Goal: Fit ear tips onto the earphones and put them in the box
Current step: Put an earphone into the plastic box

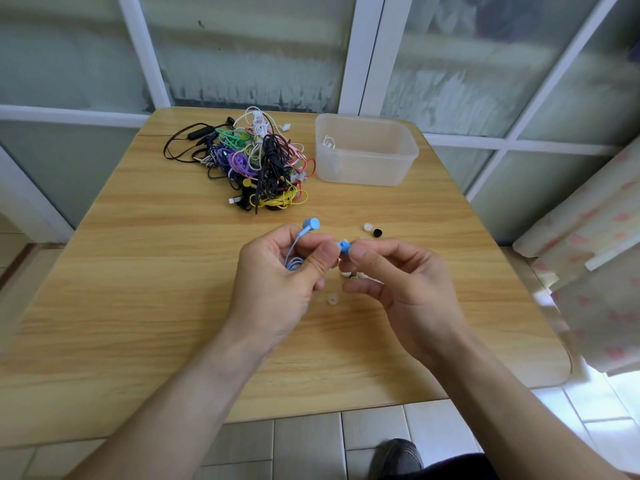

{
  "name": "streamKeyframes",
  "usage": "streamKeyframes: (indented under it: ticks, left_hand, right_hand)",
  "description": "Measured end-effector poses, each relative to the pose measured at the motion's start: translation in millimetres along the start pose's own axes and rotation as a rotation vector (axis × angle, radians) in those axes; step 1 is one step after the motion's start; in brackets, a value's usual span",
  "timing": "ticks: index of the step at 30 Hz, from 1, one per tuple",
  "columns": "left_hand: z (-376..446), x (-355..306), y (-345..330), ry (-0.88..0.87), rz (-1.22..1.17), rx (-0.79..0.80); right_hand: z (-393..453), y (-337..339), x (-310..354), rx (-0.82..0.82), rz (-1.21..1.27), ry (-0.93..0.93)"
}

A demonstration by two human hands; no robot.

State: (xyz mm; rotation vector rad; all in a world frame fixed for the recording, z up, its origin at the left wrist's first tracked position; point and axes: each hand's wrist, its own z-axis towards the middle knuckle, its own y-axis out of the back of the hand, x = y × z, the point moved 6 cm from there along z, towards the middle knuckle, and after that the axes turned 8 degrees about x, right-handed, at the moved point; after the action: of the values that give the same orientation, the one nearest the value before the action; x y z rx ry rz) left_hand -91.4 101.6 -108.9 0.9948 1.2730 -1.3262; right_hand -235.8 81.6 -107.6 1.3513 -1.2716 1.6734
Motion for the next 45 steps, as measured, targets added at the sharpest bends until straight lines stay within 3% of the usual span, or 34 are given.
streamKeyframes:
  ticks: [7,15,20,28,45]
  left_hand:
    - [0.8,-1.3,-1.1,0.017,0.012,0.037]
    - [0.4,8.7,-4.0,0.244,-0.057,0.265]
    - [-0.8,12.9,-6.0,0.330,-0.050,0.351]
    - [-1.7,15.5,-9.8,0.385,-0.095,0.375]
    - [-2.2,7.7,-7.9,0.386,-0.105,0.340]
  right_hand:
    - [0.9,0.8,0.0,0.031,0.004,-0.019]
    - [0.5,3.6,1.2,0.231,-0.086,-0.138]
    - [-1.4,3.1,-0.6,0.262,-0.119,-0.187]
    - [-1.8,2.2,0.1,0.250,-0.143,-0.171]
    - [-3.4,-2.9,-18.5,0.214,0.169,-0.383]
